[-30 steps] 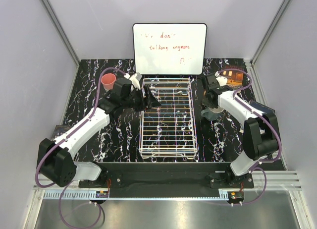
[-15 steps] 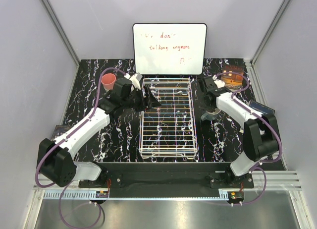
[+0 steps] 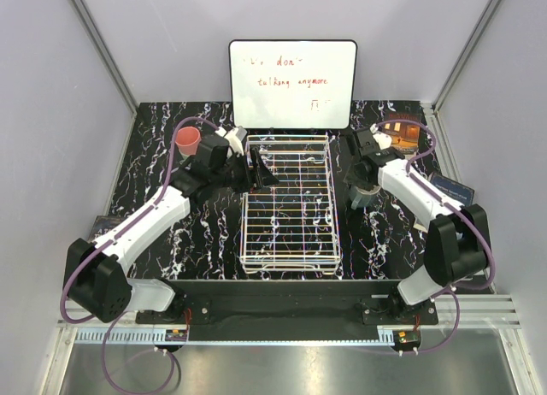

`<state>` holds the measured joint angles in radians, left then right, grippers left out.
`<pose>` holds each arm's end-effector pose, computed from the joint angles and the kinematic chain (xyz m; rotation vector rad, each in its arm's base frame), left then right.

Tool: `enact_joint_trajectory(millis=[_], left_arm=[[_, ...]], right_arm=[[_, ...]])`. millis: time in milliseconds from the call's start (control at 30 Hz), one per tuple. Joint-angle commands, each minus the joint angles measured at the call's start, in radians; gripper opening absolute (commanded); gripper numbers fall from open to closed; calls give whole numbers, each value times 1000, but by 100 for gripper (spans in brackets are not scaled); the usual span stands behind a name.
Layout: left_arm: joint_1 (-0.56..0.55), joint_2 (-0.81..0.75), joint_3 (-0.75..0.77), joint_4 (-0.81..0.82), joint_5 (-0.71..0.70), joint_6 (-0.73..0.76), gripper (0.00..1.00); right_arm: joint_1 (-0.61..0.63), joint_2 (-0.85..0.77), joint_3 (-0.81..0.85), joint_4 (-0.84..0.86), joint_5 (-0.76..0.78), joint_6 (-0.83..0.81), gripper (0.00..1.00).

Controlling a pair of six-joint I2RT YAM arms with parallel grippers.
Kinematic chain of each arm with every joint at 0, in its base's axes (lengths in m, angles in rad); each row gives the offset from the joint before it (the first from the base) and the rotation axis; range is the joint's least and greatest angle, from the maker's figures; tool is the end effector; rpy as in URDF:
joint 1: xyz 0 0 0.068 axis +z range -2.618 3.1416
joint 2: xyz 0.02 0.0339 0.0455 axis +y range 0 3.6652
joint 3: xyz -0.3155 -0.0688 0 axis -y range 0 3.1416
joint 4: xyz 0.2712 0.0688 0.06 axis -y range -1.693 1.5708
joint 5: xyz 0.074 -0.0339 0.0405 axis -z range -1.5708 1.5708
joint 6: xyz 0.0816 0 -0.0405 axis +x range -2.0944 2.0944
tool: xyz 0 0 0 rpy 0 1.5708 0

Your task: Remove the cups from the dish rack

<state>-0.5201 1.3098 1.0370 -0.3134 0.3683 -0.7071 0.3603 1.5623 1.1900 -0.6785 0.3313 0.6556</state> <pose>0.2813 -0.1950 0.3200 0.0141 2.3262 -1.0674 0.3527 0.1045 0.2550 0.4837 2.4872 -0.0422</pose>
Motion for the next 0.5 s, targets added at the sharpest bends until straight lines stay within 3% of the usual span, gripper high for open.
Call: enact_joint_trajectory(millis=[0, 233, 300, 333, 367, 467], left_arm=[[-6, -24, 5, 25, -12, 14, 68], [-8, -32, 5, 17, -22, 24, 68], [-8, -37, 11, 1, -41, 38, 71], [-8, -35, 24, -33, -72, 44, 73], [-9, -34, 34, -53, -89, 52, 77], [-34, -23, 81, -153, -207, 104, 84]], right_arm=[[11, -54, 54, -13, 28, -1, 41], [12, -111, 66, -24, 9, -2, 43], [19, -194, 60, 13, -15, -17, 51], [20, -255, 51, 46, -40, -25, 59], [34, -283, 43, 57, -43, -39, 77], [60, -361, 43, 56, -63, -83, 95]])
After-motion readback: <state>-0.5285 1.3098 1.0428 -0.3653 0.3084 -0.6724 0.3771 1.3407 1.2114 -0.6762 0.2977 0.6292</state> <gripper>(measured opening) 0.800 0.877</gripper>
